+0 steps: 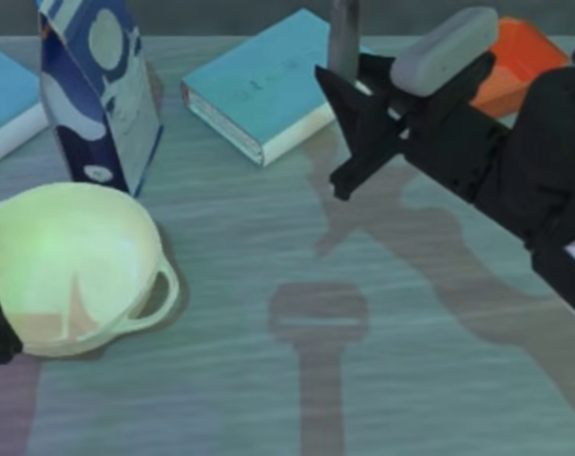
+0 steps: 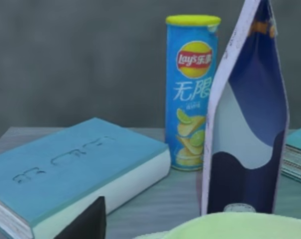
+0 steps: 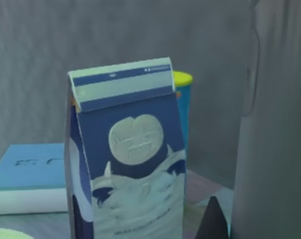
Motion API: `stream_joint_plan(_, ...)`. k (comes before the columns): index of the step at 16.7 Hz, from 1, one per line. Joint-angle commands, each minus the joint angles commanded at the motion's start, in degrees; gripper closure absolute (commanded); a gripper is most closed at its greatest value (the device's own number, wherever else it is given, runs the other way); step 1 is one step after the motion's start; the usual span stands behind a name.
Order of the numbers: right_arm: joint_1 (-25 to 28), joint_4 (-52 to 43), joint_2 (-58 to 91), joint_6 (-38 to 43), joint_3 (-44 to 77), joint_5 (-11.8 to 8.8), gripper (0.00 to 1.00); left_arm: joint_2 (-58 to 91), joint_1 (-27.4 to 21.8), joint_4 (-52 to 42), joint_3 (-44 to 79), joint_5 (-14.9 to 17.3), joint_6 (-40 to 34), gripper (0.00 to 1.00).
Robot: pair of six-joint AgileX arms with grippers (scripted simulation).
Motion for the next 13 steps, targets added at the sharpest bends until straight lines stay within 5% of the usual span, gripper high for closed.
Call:
stream_joint_plan(3,2.49,2.49,0.86,0.05,-0.66,2.26,1.0,0.0,0.0,0.0,0.0,0.0,0.0,0.0)
stream_joint_plan(13,2.51,2.51,0.87,0.05,-0.66,2.27,1.0,0.1,-0.05,0.04,0.07,0.07,0.01,0.0)
